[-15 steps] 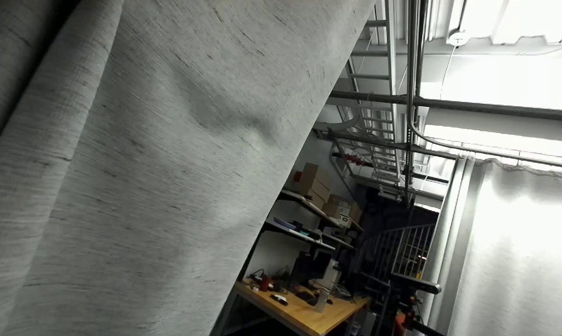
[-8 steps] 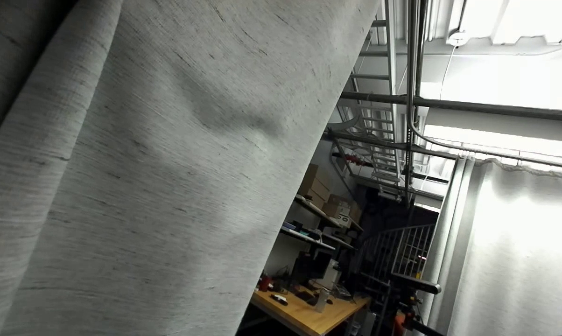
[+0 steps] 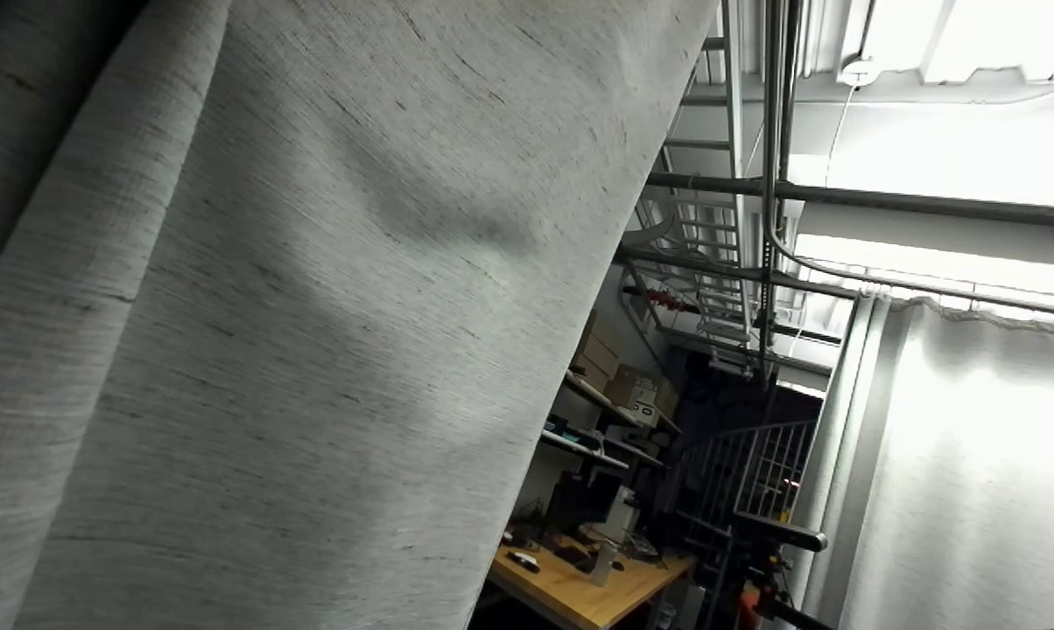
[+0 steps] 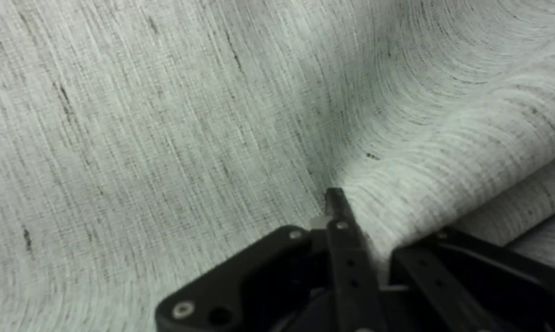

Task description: Pull the curtain to the left

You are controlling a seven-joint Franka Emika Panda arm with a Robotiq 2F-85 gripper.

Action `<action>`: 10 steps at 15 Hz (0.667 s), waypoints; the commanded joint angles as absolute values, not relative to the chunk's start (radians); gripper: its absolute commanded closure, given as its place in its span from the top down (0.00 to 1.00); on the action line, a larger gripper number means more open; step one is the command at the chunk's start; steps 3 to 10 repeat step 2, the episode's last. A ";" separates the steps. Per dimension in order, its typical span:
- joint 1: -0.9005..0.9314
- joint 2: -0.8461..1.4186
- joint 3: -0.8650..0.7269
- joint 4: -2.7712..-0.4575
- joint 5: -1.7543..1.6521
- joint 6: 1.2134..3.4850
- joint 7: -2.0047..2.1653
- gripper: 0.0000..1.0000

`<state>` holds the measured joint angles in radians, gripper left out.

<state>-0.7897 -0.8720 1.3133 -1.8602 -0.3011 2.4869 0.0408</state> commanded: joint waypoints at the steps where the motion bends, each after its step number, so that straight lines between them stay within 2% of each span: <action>1: -0.785 -0.856 1.317 -1.857 -0.327 2.480 0.057 0.02; 10: -0.785 -0.856 1.317 -1.857 -0.327 2.480 0.057 0.02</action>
